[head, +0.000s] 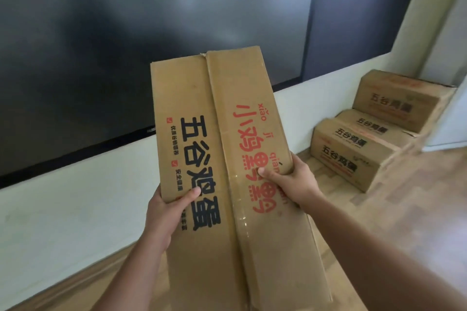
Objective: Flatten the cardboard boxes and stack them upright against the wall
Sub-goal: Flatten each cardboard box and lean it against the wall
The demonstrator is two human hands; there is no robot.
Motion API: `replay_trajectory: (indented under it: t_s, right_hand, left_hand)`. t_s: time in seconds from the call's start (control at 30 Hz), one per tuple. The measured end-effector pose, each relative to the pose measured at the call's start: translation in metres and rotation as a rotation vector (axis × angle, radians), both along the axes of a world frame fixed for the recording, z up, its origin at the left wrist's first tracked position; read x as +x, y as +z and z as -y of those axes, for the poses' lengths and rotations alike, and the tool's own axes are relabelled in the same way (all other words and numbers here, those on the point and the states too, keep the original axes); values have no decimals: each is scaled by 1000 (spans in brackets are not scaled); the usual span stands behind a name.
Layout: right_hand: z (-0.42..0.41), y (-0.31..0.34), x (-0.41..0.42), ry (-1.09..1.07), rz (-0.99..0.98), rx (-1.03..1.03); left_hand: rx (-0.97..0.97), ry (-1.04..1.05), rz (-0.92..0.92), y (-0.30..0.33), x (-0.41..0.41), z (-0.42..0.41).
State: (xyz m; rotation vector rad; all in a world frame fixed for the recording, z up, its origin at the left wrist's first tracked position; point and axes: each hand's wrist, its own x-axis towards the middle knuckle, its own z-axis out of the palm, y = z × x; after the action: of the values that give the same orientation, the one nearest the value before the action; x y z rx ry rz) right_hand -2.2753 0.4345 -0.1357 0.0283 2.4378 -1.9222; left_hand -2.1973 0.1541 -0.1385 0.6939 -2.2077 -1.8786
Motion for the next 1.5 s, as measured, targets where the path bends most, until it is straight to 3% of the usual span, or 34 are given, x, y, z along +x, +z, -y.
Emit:
replay_trajectory:
  t_s: [0.3, 0.67, 0.93, 1.2, 1.5]
  right_hand:
    - [-242, 3, -99, -348, -14, 11]
    - [-465, 19, -237, -680, -16, 38]
    - [-628, 13, -320, -828, -36, 18]
    - [-839, 9, -443, -818, 3, 17]
    - [-1016, 3, -625, -701, 118, 170]
  left_hand:
    - [5, -307, -9, 7, -184, -226]
    - [64, -662, -5, 4, -424, -465]
    - [90, -834, -5, 2, -550, -658]
    - [124, -840, 10, -13, -674, -870]
    - [248, -707, 54, -47, -812, -1027]
